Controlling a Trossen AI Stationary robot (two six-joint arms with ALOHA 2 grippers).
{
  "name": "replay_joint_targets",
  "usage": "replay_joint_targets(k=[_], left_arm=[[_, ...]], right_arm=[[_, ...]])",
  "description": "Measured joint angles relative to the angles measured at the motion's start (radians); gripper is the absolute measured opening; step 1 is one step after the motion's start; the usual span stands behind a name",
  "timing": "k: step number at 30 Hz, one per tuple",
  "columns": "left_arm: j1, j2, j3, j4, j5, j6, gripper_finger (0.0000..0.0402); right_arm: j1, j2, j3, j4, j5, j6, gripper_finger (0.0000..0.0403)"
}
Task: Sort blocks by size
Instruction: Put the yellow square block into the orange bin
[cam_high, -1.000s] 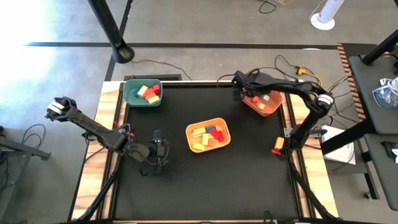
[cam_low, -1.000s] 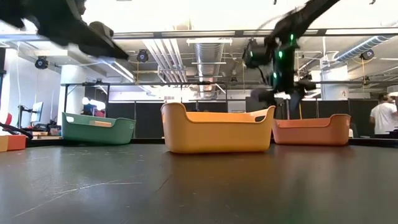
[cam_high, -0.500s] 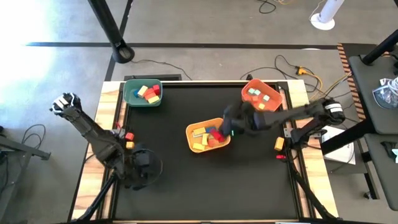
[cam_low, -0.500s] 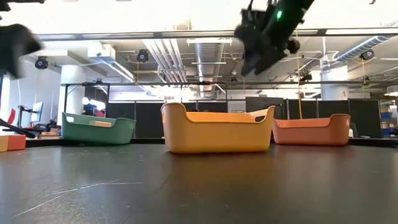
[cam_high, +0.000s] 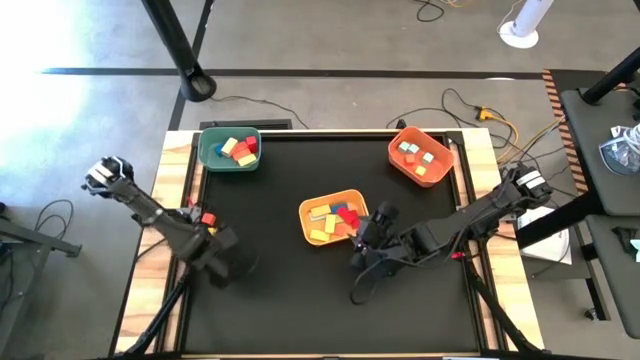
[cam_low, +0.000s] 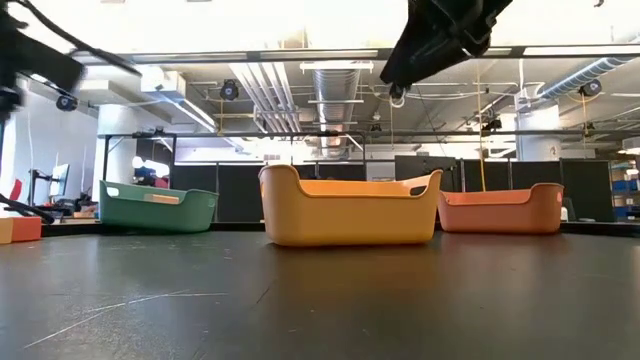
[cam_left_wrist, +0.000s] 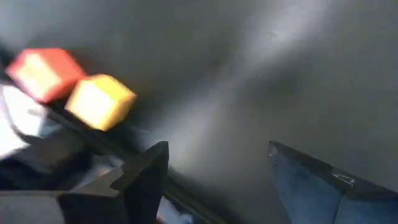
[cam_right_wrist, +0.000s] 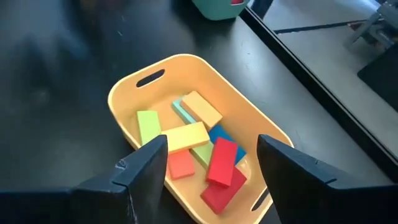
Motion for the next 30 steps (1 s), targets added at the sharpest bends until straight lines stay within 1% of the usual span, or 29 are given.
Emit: replay_joint_targets(k=[3, 7, 10, 13, 15, 18, 23, 30], left_arm=[[0.116, 0.020, 0.000, -0.050, 0.001, 0.126, 0.0259], [0.292, 0.047, -0.002, -0.050, 0.049, 0.296, 0.0259], [0.417, 0.071, -0.013, -0.050, 0.050, 0.433, 0.0259], [0.515, 0.099, -0.028, -0.049, 0.049, 0.583, 0.0259], [0.561, 0.121, -0.041, -0.048, 0.042, 0.665, 0.0259], [0.598, 0.163, -0.058, -0.045, 0.037, 0.763, 0.0259], [0.608, 0.254, -0.073, -0.045, 0.033, 0.881, 0.0259], [0.608, 0.376, -0.131, -0.036, 0.030, 1.018, 0.0259]], right_arm=[[0.007, 0.000, 0.000, 0.001, 0.000, 0.000, 0.0247], [0.015, 0.000, 0.000, 0.002, 0.000, -0.017, 0.0254], [0.021, 0.000, 0.000, 0.009, 0.000, -0.026, 0.0256], [0.024, 0.000, 0.000, 0.008, -0.001, -0.026, 0.0252], [0.027, 0.000, 0.000, 0.008, -0.001, -0.025, 0.0247], [0.037, 0.000, 0.000, 0.007, -0.001, -0.014, 0.0241], [0.052, 0.000, 0.000, 0.007, -0.003, 0.022, 0.0235], [0.083, 0.000, -0.002, 0.006, -0.003, 0.076, 0.0245]])
